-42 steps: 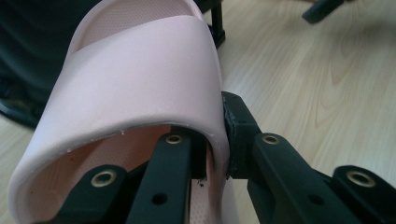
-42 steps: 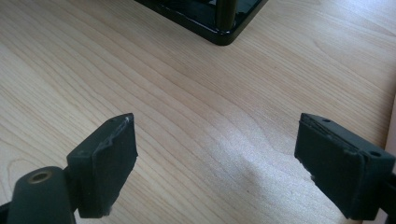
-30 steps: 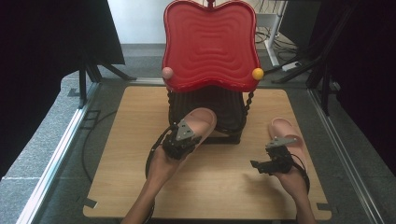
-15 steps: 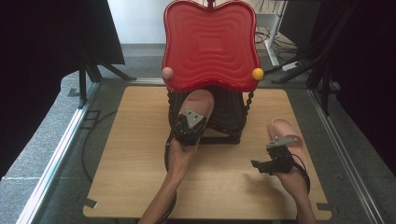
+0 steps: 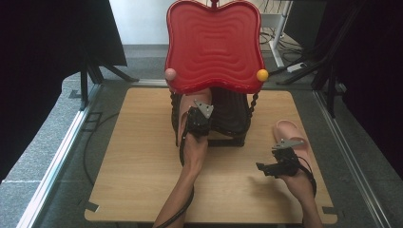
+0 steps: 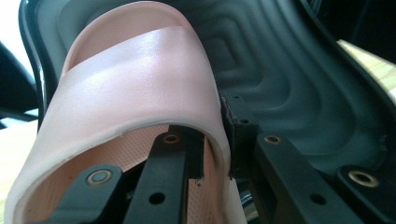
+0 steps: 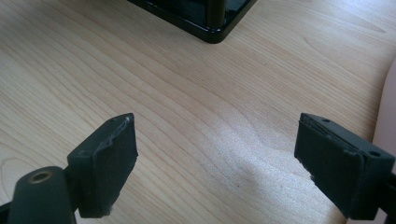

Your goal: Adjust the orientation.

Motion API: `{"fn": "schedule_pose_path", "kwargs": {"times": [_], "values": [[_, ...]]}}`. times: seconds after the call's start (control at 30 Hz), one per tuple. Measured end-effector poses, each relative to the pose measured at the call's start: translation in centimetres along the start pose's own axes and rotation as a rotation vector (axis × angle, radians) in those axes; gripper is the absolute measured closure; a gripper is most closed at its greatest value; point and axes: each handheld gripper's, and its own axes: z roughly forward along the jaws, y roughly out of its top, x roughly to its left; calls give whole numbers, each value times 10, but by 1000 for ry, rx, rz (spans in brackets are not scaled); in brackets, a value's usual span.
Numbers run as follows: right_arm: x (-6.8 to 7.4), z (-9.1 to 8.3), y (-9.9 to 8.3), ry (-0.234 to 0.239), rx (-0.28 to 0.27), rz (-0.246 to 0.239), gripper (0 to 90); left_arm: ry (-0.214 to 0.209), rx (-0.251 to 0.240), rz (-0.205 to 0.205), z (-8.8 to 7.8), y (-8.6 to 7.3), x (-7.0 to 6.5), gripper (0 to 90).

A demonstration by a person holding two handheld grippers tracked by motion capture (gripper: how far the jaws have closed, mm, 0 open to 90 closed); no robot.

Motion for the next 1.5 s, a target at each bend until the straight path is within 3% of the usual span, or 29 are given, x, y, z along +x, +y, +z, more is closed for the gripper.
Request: {"fn": "schedule_pose_path", "kwargs": {"times": [0.07,0.17,0.3,0.47,0.5,0.53,0.63,0.67,0.7,0.8,0.83,0.9,0.93,1.23,1.5], "values": [[1,0,0,-1,1,2,135,-9,16,1,1,2,0,757],[1,0,0,2,1,-1,135,-30,35,30,0,4,0,570],[1,0,0,-1,1,-3,135,-75,28,47,-5,1,1,420],[1,0,0,-2,0,2,135,-127,37,86,-20,-3,6,358],[1,-1,0,1,0,4,135,-168,41,103,-28,-6,11,335],[1,-1,0,1,0,4,135,-168,41,103,-28,-6,11,333],[1,-1,0,-1,-3,6,135,-241,39,109,-46,-11,23,351],[1,-1,0,-1,-3,6,135,-241,39,109,-46,-11,23,367],[1,0,0,0,-5,11,136,-278,38,109,-54,-15,29,389],[1,0,1,3,-7,9,136,-287,40,118,-62,-21,33,438],[2,0,1,2,-7,4,136,-326,60,140,-68,-27,39,512],[2,0,1,2,-8,3,136,-335,68,151,-71,-30,42,578],[2,0,1,0,-4,2,136,-366,83,156,-77,-36,46,614],[3,1,1,-2,3,-1,136,-457,95,188,-105,-60,55,897],[4,2,1,-2,5,-4,136,-512,137,181,-107,-86,48,900]]}}
